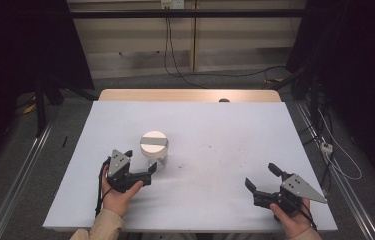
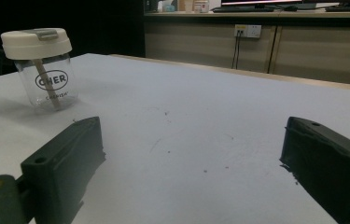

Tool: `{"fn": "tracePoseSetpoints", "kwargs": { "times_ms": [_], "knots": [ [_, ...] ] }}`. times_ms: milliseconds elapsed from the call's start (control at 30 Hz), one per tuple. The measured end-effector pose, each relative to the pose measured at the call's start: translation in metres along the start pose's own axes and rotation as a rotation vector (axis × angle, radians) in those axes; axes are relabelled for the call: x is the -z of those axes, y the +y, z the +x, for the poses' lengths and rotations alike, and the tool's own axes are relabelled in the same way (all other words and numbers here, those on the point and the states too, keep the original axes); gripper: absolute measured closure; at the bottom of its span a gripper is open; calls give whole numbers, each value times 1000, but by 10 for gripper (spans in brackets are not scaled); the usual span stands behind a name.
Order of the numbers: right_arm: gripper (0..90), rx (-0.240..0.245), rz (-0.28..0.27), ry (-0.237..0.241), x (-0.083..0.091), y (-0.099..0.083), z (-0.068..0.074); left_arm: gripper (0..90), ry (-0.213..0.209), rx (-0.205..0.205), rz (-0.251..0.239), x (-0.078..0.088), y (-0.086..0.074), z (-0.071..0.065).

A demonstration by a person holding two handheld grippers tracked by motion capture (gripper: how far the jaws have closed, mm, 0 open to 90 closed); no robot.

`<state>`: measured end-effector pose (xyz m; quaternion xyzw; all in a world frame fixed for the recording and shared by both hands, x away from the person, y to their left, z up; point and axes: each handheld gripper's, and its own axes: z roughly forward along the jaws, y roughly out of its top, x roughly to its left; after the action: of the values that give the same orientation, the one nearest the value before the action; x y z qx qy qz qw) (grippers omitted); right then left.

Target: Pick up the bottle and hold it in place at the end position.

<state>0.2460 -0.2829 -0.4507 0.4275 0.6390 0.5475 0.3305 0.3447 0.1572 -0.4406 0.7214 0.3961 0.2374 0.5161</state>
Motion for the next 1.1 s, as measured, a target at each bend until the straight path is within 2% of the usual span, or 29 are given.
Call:
{"fn": "tracePoseSetpoints", "kwargs": {
  "times_ms": [267,467,600,700,1100],
  "knots": [
    [54,-15,3,-1,0,0,-1,53,48,-22,28,-11,-1,-8],
    [55,-14,2,1,0,0,-1,63,80,-11,36,-16,-2,-8],
    [55,-14,3,0,0,0,-1,67,83,2,31,-20,-2,-11],
    [55,-16,2,-3,0,0,-1,73,81,-10,38,-20,-1,-11],
    [57,-15,7,-2,0,-1,0,89,95,-4,33,-28,0,-17]
  ]
}}
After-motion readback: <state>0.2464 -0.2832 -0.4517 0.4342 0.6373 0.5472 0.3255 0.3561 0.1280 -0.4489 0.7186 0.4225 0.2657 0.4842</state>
